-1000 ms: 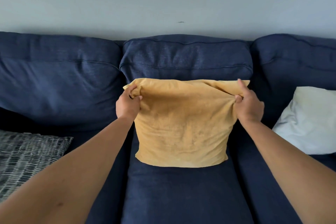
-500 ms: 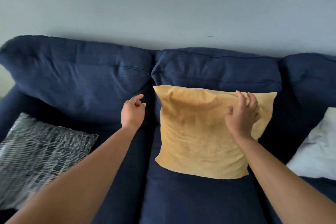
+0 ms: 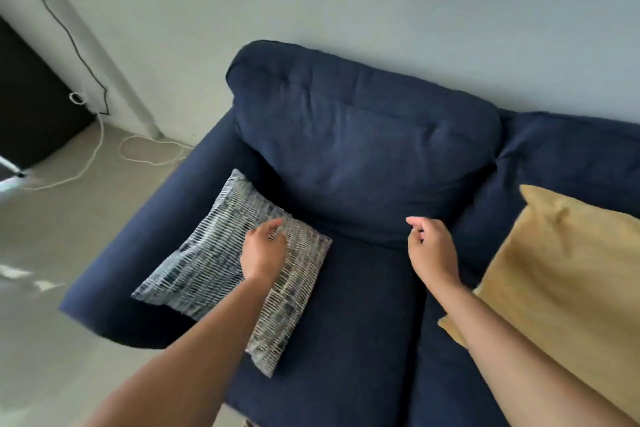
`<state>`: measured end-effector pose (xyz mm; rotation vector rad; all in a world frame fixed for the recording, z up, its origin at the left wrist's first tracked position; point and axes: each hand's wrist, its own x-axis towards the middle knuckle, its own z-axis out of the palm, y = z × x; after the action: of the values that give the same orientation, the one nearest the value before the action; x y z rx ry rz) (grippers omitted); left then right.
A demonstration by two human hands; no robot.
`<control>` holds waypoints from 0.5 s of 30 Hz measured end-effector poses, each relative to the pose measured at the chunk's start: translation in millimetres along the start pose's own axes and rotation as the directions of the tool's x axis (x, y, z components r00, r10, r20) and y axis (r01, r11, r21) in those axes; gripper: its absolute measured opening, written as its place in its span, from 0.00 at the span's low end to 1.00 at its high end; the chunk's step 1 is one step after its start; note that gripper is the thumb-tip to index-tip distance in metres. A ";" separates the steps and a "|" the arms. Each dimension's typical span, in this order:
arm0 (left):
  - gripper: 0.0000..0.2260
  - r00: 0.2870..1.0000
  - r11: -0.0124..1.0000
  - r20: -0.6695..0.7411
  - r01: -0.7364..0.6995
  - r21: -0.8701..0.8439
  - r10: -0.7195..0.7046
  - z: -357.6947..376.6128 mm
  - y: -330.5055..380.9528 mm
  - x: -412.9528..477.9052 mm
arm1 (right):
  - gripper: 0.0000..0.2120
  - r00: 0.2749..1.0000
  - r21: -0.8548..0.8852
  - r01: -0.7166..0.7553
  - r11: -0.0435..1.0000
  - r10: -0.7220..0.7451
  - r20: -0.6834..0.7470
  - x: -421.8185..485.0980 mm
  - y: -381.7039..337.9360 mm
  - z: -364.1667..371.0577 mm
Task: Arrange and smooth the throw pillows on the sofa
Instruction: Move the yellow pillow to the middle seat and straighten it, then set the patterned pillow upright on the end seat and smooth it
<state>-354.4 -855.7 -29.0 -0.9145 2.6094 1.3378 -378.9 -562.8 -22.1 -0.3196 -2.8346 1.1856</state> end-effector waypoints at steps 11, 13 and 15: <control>0.46 0.833 0.862 -0.253 0.426 -0.275 -0.492 -149.6 -176.8 46.7 | 0.28 0.801 -0.097 -0.075 0.992 0.118 0.587 -18.6 -151.4 223.7; 0.47 0.828 0.766 -0.134 0.425 -0.482 -0.544 -147.3 -188.2 51.5 | 0.30 0.785 -0.081 -0.102 0.992 0.130 0.606 -14.3 -162.9 242.0; 0.45 0.812 0.662 -0.058 0.429 -0.615 -0.581 -142.0 -194.8 56.9 | 0.31 0.778 -0.066 -0.125 0.990 0.139 0.613 -4.6 -174.1 261.1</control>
<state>-268.4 -1077.1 -99.1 -1.8454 1.7975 1.9440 -437.2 -865.3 -82.3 -0.1452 -3.4290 1.5251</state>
